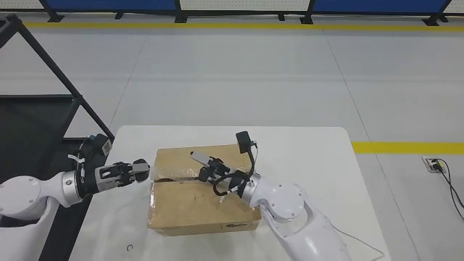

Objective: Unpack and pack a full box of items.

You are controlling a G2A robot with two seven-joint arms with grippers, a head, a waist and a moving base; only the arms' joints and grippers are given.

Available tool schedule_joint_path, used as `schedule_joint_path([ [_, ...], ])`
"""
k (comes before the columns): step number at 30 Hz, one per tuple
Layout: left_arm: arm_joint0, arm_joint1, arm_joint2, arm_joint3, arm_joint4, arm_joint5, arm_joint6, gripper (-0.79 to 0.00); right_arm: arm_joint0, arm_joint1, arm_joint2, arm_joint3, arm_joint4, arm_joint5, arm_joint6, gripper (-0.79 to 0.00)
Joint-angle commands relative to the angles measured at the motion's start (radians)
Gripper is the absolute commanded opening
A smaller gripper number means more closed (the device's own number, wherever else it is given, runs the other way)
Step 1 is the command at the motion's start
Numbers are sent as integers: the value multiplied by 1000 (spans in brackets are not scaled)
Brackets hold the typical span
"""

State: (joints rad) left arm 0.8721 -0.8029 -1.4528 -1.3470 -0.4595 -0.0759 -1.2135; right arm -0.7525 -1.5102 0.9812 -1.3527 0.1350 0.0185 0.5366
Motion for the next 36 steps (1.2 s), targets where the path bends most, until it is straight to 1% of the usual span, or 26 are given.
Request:
schedule_joint_path([
  [1,-4,0,4,9,1,1,2,-785,7,-3,-7,10,1,4,-3,0],
  [4,-10,0,9,19,10,1,0,-779,15,-6,-13,25,4,7,2,0],
  [6,-14,0,12,27,15,-1,-1,-736,21,-7,-17,36,-5,13,7,0],
  [8,-18,0,15,33,17,-3,-2,-717,26,-7,-21,44,-16,23,15,0],
  [10,-20,0,18,39,17,-4,-3,-603,30,-7,-25,49,-30,33,25,0],
  [11,-22,0,19,41,17,-4,-4,-560,31,-7,-26,50,-35,37,27,0],
  [13,-24,0,20,44,19,-3,-3,-419,33,-7,-28,53,-44,45,30,0],
  [14,-26,1,21,46,19,-4,-4,-329,34,-8,-30,53,-49,50,30,0],
  [16,-28,1,20,51,19,-3,1,-80,36,-9,-32,56,-53,56,28,0],
  [17,-29,1,18,52,19,-4,2,0,37,-9,-33,57,-55,58,28,0],
  [21,-28,5,-4,56,13,-9,18,0,40,-11,-34,62,-55,58,28,0],
  [25,-19,11,-48,47,-15,-21,47,0,43,-13,-32,65,-56,58,26,0],
  [27,-7,11,-71,25,-69,-28,56,0,42,-13,-30,68,-54,57,23,0],
  [30,21,8,-85,-31,-157,-27,48,0,42,-15,-28,70,-55,60,15,0],
  [33,43,0,-59,-88,-189,-34,67,0,40,-16,-26,71,-52,58,5,0],
  [36,40,-9,-7,-116,-191,-21,82,0,37,-17,-21,70,-52,58,-1,0],
])
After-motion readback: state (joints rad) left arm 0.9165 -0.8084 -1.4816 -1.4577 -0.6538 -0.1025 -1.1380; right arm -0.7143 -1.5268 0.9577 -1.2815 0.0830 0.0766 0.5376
